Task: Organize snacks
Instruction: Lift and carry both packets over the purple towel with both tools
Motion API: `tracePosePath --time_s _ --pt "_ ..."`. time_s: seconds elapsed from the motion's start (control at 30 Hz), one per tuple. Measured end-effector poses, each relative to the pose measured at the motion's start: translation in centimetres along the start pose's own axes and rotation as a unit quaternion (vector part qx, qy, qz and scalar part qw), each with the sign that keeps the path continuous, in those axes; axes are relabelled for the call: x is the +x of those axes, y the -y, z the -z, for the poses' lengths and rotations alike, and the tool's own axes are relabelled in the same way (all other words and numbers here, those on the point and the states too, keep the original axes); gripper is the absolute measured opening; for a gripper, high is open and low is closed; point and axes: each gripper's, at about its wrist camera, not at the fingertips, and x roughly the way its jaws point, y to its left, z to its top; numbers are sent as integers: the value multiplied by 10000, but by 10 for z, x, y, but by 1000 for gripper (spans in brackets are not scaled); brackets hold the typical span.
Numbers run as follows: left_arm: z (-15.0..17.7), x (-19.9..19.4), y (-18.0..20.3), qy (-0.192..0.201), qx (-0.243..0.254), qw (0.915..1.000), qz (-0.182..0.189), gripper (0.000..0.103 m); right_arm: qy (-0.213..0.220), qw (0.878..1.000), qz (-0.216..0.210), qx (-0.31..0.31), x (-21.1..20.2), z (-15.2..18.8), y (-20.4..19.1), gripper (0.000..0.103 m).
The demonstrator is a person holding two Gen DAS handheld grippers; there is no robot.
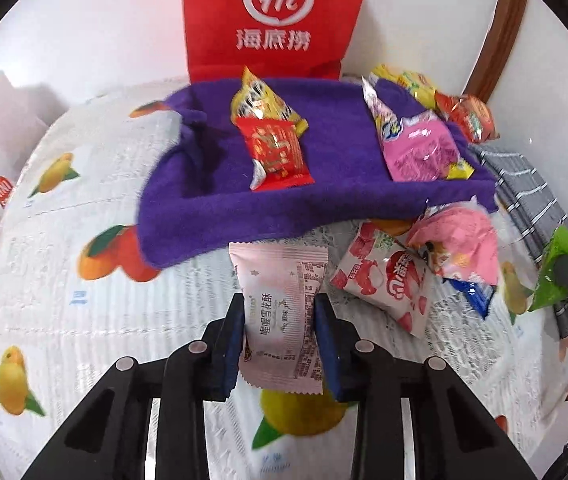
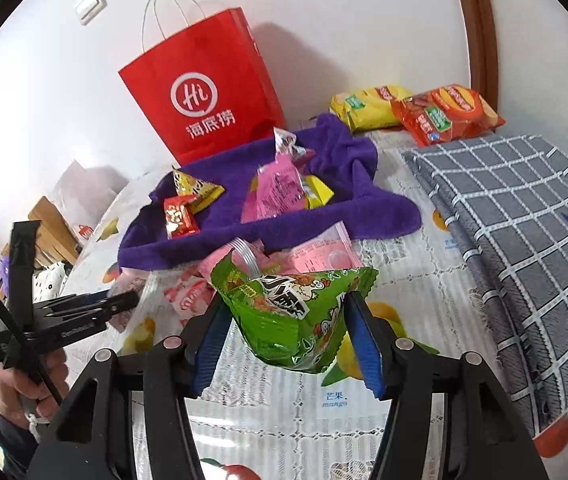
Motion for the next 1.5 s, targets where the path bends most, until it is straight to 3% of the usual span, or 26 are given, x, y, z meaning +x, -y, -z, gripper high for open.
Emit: tracePosePath --time_s 0.33,0.67,1.13,1.5 --pt "-16 -57 -9 491 -95 9987 -37 32 140 9999 -95 -29 -24 -17 -21 52" --pt "-46 -74 -5 754 -144 9971 16 32 266 9992 36 -283 -34 -67 -41 52" --pt "-110 -60 1 919 -119 9957 -32 32 336 9989 -55 -308 -1 -143 -56 52" --pt "-157 -42 -4 1053 -105 9943 -148 32 276 9992 -255 -118 43 -180 -65 52"
